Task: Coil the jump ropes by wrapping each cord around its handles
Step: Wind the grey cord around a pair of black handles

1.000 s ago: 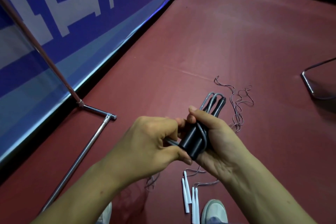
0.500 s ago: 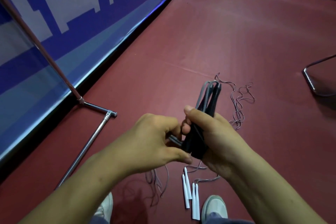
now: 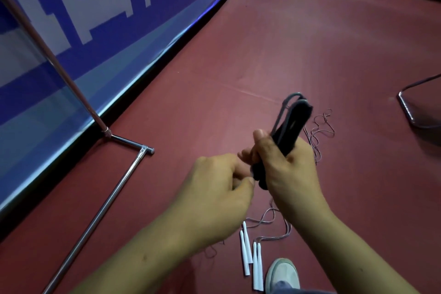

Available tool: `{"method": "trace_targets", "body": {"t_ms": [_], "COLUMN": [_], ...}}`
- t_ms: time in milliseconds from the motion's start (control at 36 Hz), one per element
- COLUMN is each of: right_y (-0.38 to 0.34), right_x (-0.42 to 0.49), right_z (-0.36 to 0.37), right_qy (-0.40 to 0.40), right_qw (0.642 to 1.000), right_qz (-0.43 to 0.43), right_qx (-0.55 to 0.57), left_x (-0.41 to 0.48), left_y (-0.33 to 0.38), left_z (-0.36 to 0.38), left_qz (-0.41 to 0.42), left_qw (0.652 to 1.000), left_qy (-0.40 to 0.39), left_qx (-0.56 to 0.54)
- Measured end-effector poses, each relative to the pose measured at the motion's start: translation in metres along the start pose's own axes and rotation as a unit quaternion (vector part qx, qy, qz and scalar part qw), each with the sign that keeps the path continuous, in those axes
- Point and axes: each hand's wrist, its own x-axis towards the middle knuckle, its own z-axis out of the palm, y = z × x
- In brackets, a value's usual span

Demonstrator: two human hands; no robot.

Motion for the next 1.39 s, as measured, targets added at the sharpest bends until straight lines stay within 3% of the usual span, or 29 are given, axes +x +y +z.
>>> {"method": "trace_targets", "body": {"t_ms": [167,333,389,528,611,722,944,1111,1250,1389], "right_y": [-0.007,-0.014,-0.014,-0.015,-0.019,-0.026,-0.038,-0.04,-0.041,-0.041], "right_x": [0.004,0.013,0.015,0.014,0.012,0.013,0.008,0.005,0.005,0.006], "right_z": [0.005,0.005,0.003,0.009,0.013,0.012,0.009,0.009,0.011,0.014], "right_qy": [0.113,0.094,0.083,0.056,0.035,0.009,-0.069,-0.09,-0.084,-0.06], "right_qw": [0.99,0.968,0.966,0.96,0.938,0.903,0.882,0.889,0.92,0.926], "right_qz": [-0.001,0.021,0.018,0.026,0.056,0.111,0.172,0.173,0.138,0.17], "right_qx": [0.088,0.232,0.244,0.272,0.341,0.414,0.434,0.414,0.356,0.331], "left_x": [-0.012,-0.009,-0.007,-0.004,-0.002,0.001,0.0,0.003,0.005,0.004], "left_y": [0.012,0.016,0.018,0.022,0.02,0.016,0.013,0.008,0.01,0.008], "left_z": [0.018,0.02,0.018,0.015,0.019,0.024,0.016,0.017,0.018,0.02], "left_qz": [0.0,-0.029,-0.069,-0.194,-0.222,-0.18,-0.054,-0.073,-0.059,-0.025], "left_qw": [0.984,0.956,0.931,0.821,0.791,0.816,0.923,0.919,0.91,0.937], "left_qy": [-0.022,-0.012,-0.01,-0.044,-0.065,-0.082,0.0,-0.009,-0.003,0.027], "left_qx": [-0.18,-0.29,-0.358,-0.536,-0.566,-0.543,-0.382,-0.387,-0.41,-0.348]}}
